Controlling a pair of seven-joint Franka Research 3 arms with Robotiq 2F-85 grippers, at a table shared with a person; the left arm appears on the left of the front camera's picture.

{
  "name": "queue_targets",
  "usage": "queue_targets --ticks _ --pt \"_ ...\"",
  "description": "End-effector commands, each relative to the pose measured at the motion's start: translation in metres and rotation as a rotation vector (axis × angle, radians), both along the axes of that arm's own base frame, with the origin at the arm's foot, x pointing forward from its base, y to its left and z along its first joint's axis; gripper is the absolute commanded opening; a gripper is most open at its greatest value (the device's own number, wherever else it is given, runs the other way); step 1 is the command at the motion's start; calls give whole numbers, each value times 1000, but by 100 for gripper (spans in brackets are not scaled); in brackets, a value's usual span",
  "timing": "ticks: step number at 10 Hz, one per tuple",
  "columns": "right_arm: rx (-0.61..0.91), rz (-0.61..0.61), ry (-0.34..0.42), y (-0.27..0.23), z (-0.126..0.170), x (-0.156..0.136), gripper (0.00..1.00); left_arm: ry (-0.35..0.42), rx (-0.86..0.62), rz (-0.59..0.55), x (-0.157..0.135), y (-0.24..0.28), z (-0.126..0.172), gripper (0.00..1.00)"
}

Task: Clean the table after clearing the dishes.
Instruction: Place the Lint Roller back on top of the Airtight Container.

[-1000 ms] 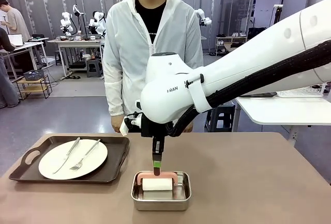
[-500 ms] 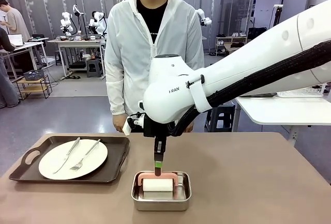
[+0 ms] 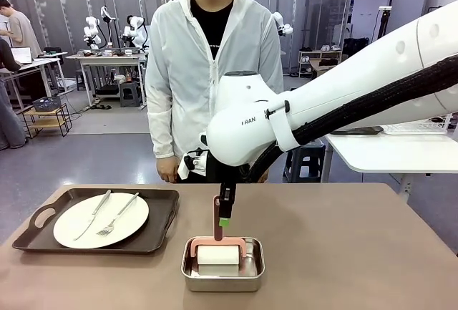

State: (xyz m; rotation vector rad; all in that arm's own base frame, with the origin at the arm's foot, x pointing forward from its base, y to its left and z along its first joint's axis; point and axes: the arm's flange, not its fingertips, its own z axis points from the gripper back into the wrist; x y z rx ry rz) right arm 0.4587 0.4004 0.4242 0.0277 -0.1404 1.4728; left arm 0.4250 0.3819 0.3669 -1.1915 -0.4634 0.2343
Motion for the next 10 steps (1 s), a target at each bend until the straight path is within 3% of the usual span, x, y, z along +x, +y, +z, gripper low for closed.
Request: queue_targets --ticks 1,2,5,10 --pt "10 7 -56 -11 7 -12 100 -4 8 -1 -3 1 2 100" --pt "15 3 -73 -13 15 -11 96 -4 8 -1 -3 1 2 100" --pt "44 -6 -116 -22 32 -8 100 -4 8 -1 -3 1 2 100" --pt "42 -26 -101 -16 41 0 100 -4 8 -1 -3 1 2 100"
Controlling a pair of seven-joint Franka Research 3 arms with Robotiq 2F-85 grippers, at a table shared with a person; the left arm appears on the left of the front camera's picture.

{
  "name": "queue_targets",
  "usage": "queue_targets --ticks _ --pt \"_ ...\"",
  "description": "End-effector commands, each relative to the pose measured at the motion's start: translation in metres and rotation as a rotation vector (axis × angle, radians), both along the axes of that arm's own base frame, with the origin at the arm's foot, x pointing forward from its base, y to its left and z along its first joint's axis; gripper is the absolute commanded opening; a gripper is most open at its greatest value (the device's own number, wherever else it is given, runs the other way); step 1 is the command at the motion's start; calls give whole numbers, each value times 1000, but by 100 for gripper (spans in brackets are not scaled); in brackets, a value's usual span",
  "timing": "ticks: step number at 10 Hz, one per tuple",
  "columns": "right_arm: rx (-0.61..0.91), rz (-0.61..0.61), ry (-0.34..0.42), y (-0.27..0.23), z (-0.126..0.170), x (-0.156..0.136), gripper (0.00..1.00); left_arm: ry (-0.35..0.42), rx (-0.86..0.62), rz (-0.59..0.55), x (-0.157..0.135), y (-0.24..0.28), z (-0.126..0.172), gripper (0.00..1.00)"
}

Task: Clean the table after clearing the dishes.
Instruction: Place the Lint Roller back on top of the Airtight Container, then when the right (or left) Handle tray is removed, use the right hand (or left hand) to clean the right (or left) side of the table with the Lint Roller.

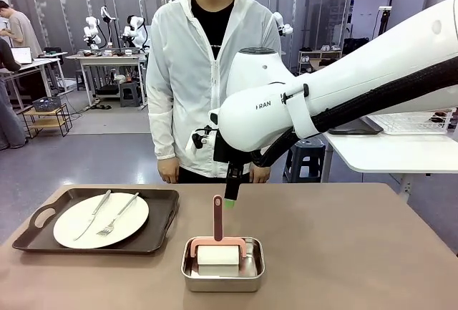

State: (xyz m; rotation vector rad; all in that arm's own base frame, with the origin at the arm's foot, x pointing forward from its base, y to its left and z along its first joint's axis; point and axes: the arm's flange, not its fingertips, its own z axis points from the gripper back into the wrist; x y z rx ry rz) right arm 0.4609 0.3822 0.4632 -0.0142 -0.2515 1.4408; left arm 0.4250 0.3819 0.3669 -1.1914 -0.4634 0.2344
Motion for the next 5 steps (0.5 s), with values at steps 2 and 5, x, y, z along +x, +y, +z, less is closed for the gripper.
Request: queue_targets --ticks 2,5 --pt "0 5 -1 2 2 -2 100 -4 8 -1 -3 1 2 100" --pt "0 5 -1 2 2 -2 100 -4 8 -1 -3 1 2 100"
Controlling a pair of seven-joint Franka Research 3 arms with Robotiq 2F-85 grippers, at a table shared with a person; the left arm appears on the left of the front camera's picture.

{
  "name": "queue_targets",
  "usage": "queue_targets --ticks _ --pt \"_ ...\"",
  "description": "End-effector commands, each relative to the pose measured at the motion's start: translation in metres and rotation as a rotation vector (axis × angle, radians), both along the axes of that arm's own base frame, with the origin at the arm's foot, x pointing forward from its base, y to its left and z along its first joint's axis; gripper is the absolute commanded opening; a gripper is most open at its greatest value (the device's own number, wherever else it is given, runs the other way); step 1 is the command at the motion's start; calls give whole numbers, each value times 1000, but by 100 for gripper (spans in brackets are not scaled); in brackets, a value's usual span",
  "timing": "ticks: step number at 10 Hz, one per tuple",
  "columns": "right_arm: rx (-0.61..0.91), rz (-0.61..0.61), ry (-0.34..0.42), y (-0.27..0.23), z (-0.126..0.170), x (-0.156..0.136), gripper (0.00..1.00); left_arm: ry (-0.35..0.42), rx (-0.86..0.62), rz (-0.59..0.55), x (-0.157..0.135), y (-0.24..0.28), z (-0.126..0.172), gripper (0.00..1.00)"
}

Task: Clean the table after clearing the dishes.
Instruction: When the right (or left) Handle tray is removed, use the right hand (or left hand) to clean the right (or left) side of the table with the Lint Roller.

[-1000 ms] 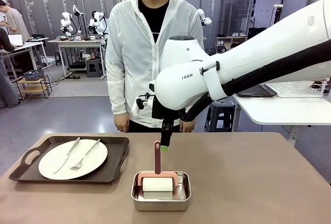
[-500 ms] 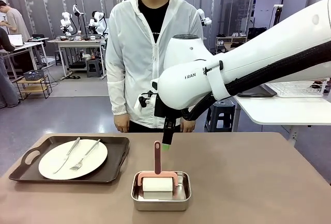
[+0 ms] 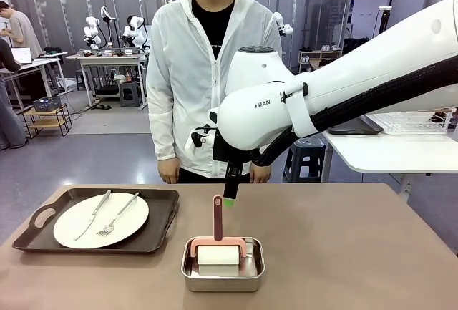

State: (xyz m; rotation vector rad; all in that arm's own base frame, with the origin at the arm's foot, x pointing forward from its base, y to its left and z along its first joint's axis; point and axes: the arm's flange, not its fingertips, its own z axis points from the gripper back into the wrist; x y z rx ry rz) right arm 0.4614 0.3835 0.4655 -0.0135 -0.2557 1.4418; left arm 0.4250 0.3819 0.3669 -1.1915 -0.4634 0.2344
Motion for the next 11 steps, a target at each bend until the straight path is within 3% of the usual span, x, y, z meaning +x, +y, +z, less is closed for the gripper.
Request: queue_targets --ticks 1,7,10,11 --pt "-3 4 2 1 -1 -3 100 -4 8 -1 -3 1 2 100" --pt "0 0 0 0 0 0 100 -4 8 -1 -3 1 2 100" --pt "345 -137 358 -49 24 40 100 -4 8 -1 -3 1 2 100" --pt "450 -264 457 -66 25 55 100 -4 8 -1 -3 1 2 100"
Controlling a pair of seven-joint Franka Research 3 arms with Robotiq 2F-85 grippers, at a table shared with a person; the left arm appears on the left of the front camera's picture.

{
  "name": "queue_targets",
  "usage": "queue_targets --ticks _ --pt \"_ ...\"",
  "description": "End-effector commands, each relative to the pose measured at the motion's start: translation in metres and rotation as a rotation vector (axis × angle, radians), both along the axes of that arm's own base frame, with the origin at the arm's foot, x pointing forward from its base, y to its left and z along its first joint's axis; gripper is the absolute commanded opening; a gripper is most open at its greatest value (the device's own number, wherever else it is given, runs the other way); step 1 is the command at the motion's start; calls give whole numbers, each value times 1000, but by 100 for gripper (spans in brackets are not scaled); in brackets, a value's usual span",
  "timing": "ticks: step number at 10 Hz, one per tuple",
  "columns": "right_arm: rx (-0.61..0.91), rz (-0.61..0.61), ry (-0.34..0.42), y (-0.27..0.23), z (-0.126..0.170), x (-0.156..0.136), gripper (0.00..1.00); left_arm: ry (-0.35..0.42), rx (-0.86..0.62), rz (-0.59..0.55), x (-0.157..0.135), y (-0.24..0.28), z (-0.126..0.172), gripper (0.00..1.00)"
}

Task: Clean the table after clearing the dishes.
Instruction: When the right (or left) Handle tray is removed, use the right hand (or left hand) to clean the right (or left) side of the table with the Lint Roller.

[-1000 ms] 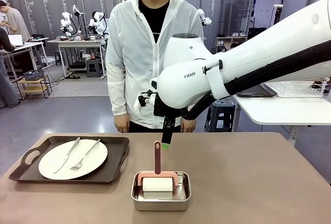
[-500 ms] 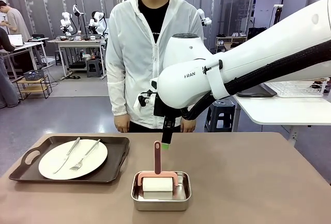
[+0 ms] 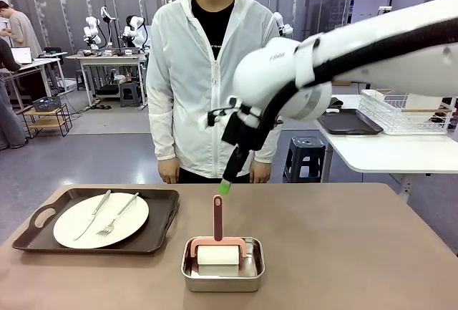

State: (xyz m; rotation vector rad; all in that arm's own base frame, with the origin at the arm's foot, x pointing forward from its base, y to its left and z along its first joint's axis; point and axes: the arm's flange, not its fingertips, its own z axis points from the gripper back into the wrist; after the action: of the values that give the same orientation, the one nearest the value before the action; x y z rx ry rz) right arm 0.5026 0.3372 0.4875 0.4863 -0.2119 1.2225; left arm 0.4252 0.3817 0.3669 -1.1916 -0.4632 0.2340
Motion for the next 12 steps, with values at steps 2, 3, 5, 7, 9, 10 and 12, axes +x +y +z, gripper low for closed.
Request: queue_targets --ticks 2,3,5,7,9,10,12 --pt "299 -244 335 -59 -9 30 100 -4 8 0 -3 1 2 100" --pt "407 -292 428 -84 -17 31 100 -4 8 0 -3 1 2 100" --pt "569 -391 537 -140 -31 26 100 -4 8 0 -3 1 2 100" --pt "669 -531 532 -209 -43 26 100 -4 8 0 -3 1 2 100" --pt "720 -656 511 -280 -51 25 100 -4 8 0 -3 1 2 100" --pt "779 -662 518 -320 -55 24 100 -4 8 0 -3 1 2 100" --pt "861 -814 505 -411 -60 15 100 -4 8 0 -3 1 2 100"
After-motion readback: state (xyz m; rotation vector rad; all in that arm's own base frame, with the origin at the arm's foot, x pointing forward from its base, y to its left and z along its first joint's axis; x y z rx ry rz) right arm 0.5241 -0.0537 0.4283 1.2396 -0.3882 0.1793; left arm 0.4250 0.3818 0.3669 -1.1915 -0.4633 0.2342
